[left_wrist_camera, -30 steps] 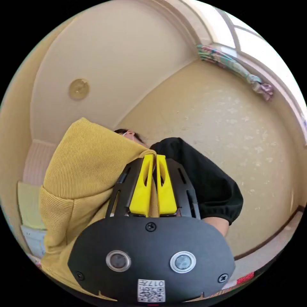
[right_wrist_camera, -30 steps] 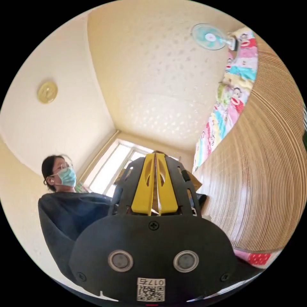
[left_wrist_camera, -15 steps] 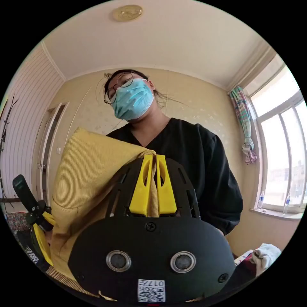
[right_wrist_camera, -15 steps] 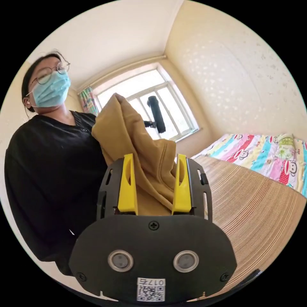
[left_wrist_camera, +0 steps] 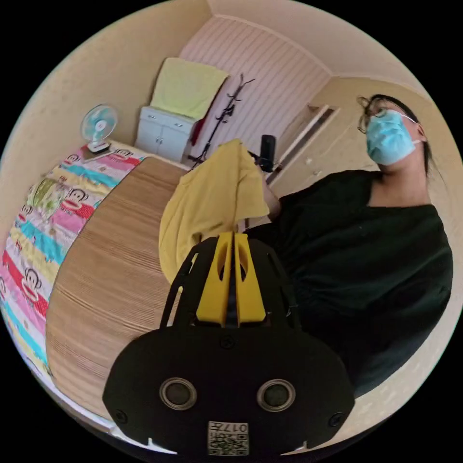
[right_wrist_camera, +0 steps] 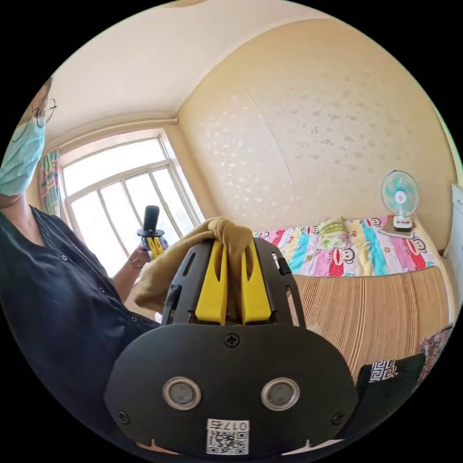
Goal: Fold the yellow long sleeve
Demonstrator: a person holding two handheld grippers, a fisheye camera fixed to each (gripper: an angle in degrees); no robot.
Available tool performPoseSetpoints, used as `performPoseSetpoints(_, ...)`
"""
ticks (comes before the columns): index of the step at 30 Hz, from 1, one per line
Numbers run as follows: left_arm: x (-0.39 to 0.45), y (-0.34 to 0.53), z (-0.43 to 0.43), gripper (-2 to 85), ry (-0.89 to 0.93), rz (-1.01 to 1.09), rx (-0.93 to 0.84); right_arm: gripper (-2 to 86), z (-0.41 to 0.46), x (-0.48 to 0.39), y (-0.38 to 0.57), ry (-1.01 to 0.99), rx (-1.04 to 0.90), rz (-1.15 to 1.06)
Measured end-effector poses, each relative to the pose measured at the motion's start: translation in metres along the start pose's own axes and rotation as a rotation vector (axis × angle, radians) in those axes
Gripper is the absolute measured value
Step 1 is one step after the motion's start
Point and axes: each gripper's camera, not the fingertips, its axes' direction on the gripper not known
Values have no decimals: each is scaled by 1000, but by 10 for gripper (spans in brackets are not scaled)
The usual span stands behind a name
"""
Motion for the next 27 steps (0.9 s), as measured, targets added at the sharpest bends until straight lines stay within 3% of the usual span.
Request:
performPoseSetpoints(2,-18,4,3,-7,-74,-169,140,16,2,-17,-10,105,-59,-64)
performPoseSetpoints(4,-10,-2,30,-2,-90,-151,243,18,9,-27,-17,175,-121,-94)
performPoseSetpoints(8,22,-49,109,58,-86,-57,130,23,12,-25,-31,198,-175,-39)
performPoseSetpoints(10,51,-84,168,109,-211,7,23,24,11,-22,-38,159,-204,-33)
performPoseSetpoints(13,86,-115,220,137,-355,56,15,24,12,-26,-51,192,-270,-52)
performPoseSetpoints(19,88,-150,257,89,-522,24,70,24,5,-26,-59,107,-278,-35)
performPoseSetpoints(23,75,-158,251,39,-346,122,77,28,-16,-9,-55,126,-241,-18)
performPoseSetpoints(27,68,-157,204,17,-143,241,238,41,-43,20,-42,92,-221,-57)
